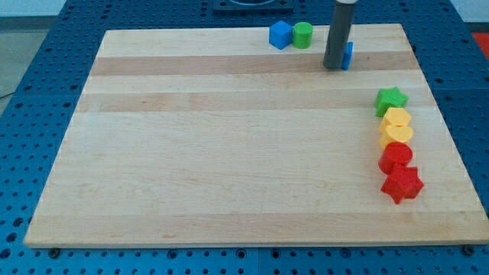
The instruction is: Push the blue triangle to the green star
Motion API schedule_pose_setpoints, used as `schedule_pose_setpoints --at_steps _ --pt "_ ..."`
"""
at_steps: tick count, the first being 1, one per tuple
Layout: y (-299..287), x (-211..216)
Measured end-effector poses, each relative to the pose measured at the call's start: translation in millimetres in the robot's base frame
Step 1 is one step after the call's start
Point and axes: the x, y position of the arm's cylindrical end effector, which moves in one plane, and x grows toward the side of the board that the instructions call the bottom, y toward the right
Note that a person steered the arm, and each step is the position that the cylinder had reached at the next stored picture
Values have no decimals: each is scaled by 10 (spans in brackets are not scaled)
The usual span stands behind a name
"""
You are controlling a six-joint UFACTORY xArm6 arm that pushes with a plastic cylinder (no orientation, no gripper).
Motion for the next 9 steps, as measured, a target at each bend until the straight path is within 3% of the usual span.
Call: schedule_pose_setpoints --at_steps 1,2,3,5,8,9 --pt "-481 -109" --pt "-543 -482" --pt "16 -517" --pt "662 83" --pt "364 21" --pt "586 53"
